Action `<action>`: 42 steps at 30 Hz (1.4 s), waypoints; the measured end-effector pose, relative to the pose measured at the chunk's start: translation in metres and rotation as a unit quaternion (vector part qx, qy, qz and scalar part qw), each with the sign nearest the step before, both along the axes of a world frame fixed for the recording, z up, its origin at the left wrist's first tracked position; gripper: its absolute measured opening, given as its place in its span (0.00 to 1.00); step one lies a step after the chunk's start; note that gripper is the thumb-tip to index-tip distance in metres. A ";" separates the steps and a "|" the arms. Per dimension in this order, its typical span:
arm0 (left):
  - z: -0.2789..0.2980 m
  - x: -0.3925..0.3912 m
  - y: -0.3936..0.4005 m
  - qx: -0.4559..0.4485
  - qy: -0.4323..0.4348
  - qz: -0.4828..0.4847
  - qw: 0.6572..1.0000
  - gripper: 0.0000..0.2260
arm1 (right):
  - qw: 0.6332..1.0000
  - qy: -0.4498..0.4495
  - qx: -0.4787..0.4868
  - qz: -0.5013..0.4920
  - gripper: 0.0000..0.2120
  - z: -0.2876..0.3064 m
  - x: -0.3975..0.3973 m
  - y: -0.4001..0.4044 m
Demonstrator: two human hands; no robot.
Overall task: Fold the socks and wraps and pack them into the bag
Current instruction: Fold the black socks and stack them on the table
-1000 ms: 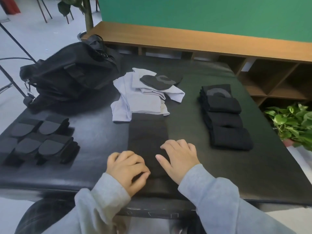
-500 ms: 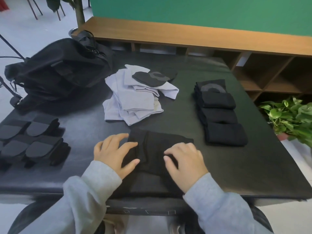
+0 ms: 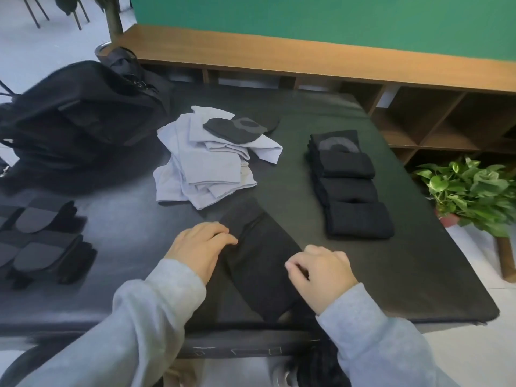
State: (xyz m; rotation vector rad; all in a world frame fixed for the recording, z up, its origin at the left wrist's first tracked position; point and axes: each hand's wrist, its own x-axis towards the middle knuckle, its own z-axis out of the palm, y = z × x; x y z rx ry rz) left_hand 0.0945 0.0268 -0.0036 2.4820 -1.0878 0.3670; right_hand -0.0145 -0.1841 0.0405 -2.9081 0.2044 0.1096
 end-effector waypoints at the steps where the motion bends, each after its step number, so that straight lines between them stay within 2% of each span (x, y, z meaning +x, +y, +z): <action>1: 0.002 0.005 -0.005 0.022 0.003 -0.008 1.000 0.27 | 1.000 0.002 0.003 0.016 0.35 -0.001 -0.002 0.004; 3: 0.008 0.014 -0.016 0.068 0.038 -0.016 0.997 0.32 | 0.999 0.003 0.011 0.050 0.38 -0.001 -0.006 0.014; 7: 0.010 0.021 -0.020 0.147 0.124 0.039 0.981 0.37 | 0.996 -0.009 0.030 0.088 0.23 -0.003 -0.014 0.024; 9: 0.010 0.013 -0.013 0.091 0.071 0.004 0.993 0.37 | 0.993 -0.050 0.045 0.093 0.22 -0.005 -0.019 0.023; 10: 0.008 0.006 -0.009 0.034 0.057 -0.025 0.998 0.33 | 0.991 -0.065 0.058 0.099 0.21 -0.009 -0.023 0.020; 12: 0.000 -0.016 0.003 -0.066 0.046 -0.090 0.993 0.17 | 0.988 -0.062 0.069 0.120 0.23 -0.016 -0.033 0.013; 13: -0.003 -0.027 0.009 -0.085 0.041 -0.121 0.988 0.12 | 0.987 -0.056 0.067 0.134 0.24 -0.019 -0.037 0.011; 16: -0.015 -0.047 0.018 -0.081 0.035 -0.185 0.979 0.15 | 0.983 -0.077 0.078 0.144 0.22 -0.029 -0.043 0.008; 20: -0.023 -0.052 0.022 -0.091 0.032 -0.195 0.976 0.16 | 0.971 -0.140 0.132 0.143 0.11 -0.033 -0.042 0.009; 23: -0.023 -0.052 0.021 -0.102 0.038 -0.196 0.975 0.16 | 0.967 -0.152 0.152 0.135 0.09 -0.030 -0.036 0.009; 28: -0.016 -0.051 0.017 -0.144 0.061 -0.152 0.976 0.07 | 0.974 -0.126 0.166 0.087 0.12 -0.026 -0.028 0.009; 32: -0.002 -0.051 0.014 -0.132 0.113 -0.067 0.983 0.18 | 0.977 -0.132 0.169 0.019 0.22 -0.022 -0.023 0.011; 37: 0.003 -0.049 0.002 -0.152 0.168 0.025 0.974 0.16 | 0.983 -0.087 0.158 -0.038 0.13 -0.017 -0.016 0.011; 40: -0.002 -0.047 -0.001 -0.144 0.186 0.057 0.970 0.06 | 0.980 -0.078 0.163 -0.081 0.13 -0.015 -0.013 0.013; 42: -0.004 -0.048 -0.002 -0.138 0.201 0.083 0.966 0.07 | 0.980 -0.076 0.160 -0.095 0.12 -0.016 -0.012 0.014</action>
